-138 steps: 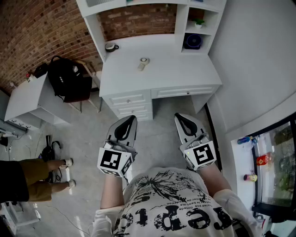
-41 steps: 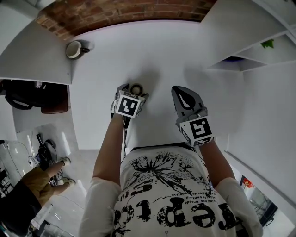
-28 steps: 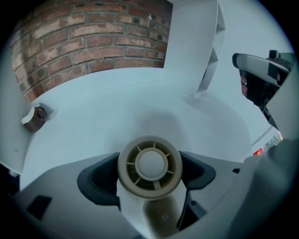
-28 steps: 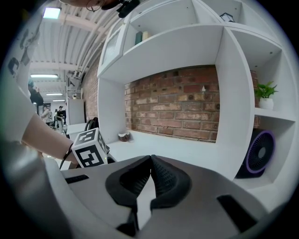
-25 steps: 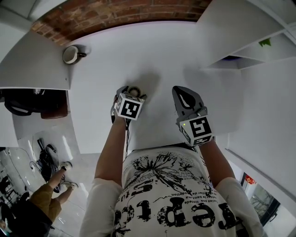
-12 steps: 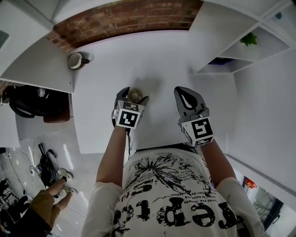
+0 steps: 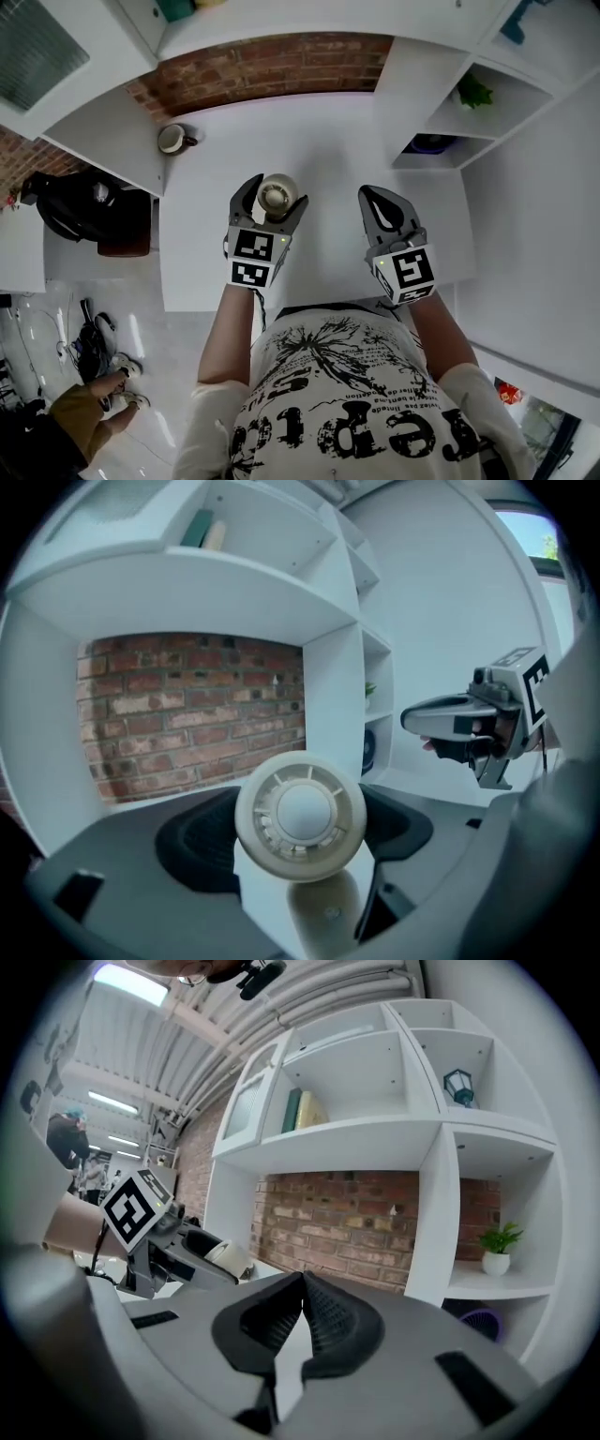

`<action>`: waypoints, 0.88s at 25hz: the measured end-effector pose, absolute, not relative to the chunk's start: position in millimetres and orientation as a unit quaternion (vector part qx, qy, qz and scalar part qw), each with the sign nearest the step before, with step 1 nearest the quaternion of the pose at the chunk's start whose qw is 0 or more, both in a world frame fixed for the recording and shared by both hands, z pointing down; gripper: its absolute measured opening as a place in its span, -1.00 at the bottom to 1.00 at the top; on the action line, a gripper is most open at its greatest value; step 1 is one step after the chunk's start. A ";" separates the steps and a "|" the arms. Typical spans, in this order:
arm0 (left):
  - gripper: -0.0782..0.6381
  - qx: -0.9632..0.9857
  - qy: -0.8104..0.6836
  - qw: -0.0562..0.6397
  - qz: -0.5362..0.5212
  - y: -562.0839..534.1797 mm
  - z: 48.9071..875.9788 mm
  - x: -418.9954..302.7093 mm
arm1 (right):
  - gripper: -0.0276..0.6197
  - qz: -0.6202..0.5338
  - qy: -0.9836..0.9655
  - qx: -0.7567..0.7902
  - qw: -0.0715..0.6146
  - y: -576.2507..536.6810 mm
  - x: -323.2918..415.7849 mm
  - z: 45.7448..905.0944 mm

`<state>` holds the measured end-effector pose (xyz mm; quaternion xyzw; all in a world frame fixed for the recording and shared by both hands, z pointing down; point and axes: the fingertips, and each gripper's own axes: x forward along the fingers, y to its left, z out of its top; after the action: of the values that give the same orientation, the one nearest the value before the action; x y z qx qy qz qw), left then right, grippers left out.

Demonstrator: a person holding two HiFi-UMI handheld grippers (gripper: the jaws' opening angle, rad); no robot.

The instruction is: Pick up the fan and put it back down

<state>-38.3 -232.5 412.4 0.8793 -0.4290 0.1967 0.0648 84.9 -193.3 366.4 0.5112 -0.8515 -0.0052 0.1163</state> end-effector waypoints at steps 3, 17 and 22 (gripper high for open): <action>0.29 0.883 -0.441 0.025 0.161 -219.2 370.4 -40.4 | -0.87 -0.028 -0.853 0.512 0.099 -186.6 85.7 345.1; 0.29 0.875 -0.476 -0.082 -0.014 -150.6 229.7 -74.1 | -0.87 -0.075 -0.850 0.520 0.035 -155.7 100.4 282.0; 0.29 0.872 -0.482 -0.087 -0.012 -148.5 227.5 -80.9 | -0.87 -0.081 -0.850 0.520 0.024 -152.5 102.4 272.6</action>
<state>-80.9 -148.5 227.5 0.8716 -0.4824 -0.0124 -0.0865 102.4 -152.5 272.6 0.5197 -0.8502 -0.0807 0.0236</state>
